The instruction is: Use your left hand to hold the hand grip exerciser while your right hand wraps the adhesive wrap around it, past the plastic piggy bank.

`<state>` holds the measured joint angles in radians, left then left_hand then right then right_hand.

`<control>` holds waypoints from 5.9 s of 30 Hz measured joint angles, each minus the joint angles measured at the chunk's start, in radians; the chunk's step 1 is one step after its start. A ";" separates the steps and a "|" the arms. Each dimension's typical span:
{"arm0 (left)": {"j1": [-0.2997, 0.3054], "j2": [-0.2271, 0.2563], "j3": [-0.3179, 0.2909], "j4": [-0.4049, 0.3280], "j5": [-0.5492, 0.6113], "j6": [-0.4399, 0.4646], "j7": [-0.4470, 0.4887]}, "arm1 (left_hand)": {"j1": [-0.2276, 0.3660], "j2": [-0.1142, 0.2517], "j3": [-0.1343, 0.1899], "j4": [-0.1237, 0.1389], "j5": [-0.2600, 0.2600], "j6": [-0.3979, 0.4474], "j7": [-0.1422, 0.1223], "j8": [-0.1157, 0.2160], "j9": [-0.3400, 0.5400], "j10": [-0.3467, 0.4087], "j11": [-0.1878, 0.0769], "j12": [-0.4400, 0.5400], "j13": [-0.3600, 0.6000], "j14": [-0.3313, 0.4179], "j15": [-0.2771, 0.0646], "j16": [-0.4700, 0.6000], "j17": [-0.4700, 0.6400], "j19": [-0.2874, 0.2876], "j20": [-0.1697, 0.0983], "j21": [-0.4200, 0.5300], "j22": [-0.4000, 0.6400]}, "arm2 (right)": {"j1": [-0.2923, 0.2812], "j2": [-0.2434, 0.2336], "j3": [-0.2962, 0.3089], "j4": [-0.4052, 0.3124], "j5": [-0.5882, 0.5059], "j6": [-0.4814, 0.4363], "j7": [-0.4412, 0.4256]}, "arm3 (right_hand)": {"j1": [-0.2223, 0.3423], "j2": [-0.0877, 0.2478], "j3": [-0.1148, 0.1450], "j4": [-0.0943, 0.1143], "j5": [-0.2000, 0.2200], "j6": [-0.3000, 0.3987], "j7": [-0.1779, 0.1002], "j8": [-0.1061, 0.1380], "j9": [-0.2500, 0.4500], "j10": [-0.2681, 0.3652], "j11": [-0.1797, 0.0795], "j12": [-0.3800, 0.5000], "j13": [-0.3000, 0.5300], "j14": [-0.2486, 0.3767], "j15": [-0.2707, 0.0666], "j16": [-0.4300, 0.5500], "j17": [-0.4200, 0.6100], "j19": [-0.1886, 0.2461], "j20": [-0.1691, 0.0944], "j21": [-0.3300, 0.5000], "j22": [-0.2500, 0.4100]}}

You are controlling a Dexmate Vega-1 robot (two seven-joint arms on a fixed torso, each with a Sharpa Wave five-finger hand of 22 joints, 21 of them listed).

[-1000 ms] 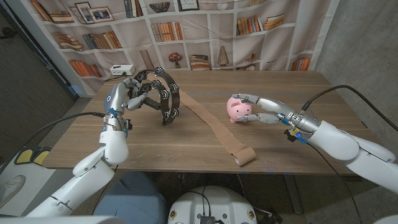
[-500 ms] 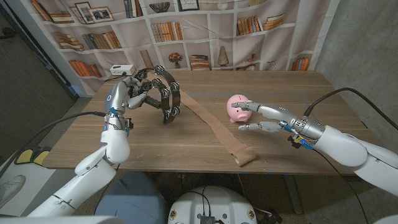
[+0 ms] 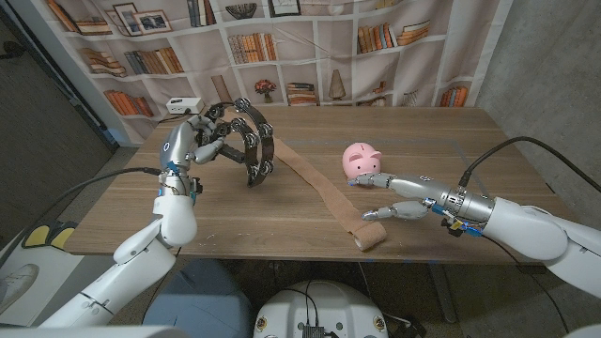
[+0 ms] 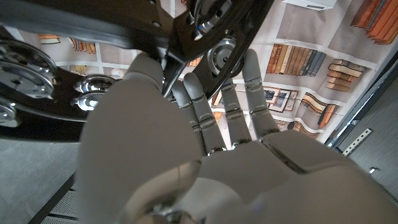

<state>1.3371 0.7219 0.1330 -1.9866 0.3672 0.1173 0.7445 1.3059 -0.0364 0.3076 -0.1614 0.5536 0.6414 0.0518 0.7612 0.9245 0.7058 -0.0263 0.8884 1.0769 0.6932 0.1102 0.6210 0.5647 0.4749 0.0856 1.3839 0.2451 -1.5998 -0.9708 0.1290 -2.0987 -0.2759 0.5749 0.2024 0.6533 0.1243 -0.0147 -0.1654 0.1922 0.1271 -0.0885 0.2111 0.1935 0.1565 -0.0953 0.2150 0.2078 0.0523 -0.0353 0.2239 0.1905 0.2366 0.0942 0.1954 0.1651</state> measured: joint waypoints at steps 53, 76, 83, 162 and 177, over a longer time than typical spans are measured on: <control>-0.027 0.011 0.012 0.072 -0.033 -0.068 -0.009 | 0.000 0.000 0.000 0.000 0.000 0.001 0.023 -0.032 0.023 0.003 0.003 -0.020 0.020 0.000 0.000 0.000 0.000 -0.026 0.007 0.026 -0.008 | -0.092 0.087 -0.020 -0.067 -0.561 -0.058 -0.226 | 0.151 -0.012 0.067 0.006 -0.004 0.067 -0.037 0.012 0.000 0.063 -0.013 0.012 0.013 0.073 -0.002 0.027 0.022 0.048 -0.075 0.005 0.005; -0.034 0.014 0.022 0.077 -0.037 -0.070 -0.009 | 0.000 0.000 0.000 0.000 0.042 0.007 0.018 -0.045 0.032 0.003 0.003 -0.028 0.025 0.000 0.000 0.000 0.000 -0.028 0.004 0.033 -0.020 | -0.090 0.055 -0.062 -0.033 -0.667 -0.153 -0.378 | 0.217 -0.020 0.099 0.008 -0.008 0.022 -0.061 -0.001 0.004 0.077 -0.041 0.012 0.032 0.139 -0.004 0.070 0.049 0.163 -0.034 0.028 0.010; -0.040 0.014 0.031 0.082 -0.037 -0.064 -0.009 | 0.000 0.000 0.000 0.000 0.042 0.012 0.012 -0.045 0.030 0.003 0.003 -0.028 0.025 0.000 0.000 0.000 0.000 -0.028 0.004 0.033 -0.020 | -0.045 -0.059 -0.166 0.013 -0.666 -0.183 -0.402 | 0.242 -0.033 0.101 0.007 -0.008 0.000 -0.045 -0.012 0.004 0.065 -0.029 0.003 0.029 0.140 -0.004 0.073 0.051 0.177 -0.131 0.024 0.007; -0.041 0.009 0.052 0.076 -0.024 -0.060 0.012 | -0.004 0.004 0.000 0.000 0.042 0.046 -0.022 -0.066 0.032 0.011 -0.004 -0.047 0.028 -0.005 -0.005 0.000 0.000 -0.029 0.004 0.033 -0.033 | 0.018 -0.268 -0.371 0.077 -0.472 -0.323 -0.745 | 0.496 0.009 0.205 0.007 -0.016 0.409 -0.108 0.126 0.042 0.467 -0.091 0.178 0.135 0.631 -0.028 0.329 0.271 0.397 -0.153 0.138 0.051; -0.098 -0.021 0.087 0.110 -0.024 -0.080 0.033 | -0.004 0.004 0.000 0.000 0.042 0.059 -0.042 -0.066 0.029 0.027 -0.029 -0.047 0.026 -0.016 -0.016 0.011 0.000 -0.035 -0.003 0.032 -0.033 | 0.002 -0.234 -0.281 0.004 -0.383 -0.285 -0.692 | 0.502 0.003 0.208 0.004 -0.016 0.420 -0.108 0.126 0.041 0.476 -0.090 0.179 0.136 0.629 -0.033 0.310 0.273 0.402 -0.158 0.150 0.056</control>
<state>1.2396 0.7009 0.2205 -1.8766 0.3437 0.0372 0.7772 1.3016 -0.0322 0.3077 -0.1614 0.5956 0.7004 0.0102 0.6952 0.9536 0.7329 -0.0548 0.8414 1.1030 0.6768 0.0938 0.6323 0.5647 0.4402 0.0830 1.4161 0.2117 -1.5976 -1.2049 -0.1522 -2.0945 -0.6585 0.2896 -0.4895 1.1555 0.1273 0.1936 -0.1616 0.1764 0.5469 -0.1964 0.3367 0.2342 0.6322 -0.1849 0.3938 0.3434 0.6814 -0.0679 0.5338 0.4634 0.6389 -0.0641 0.3455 0.2213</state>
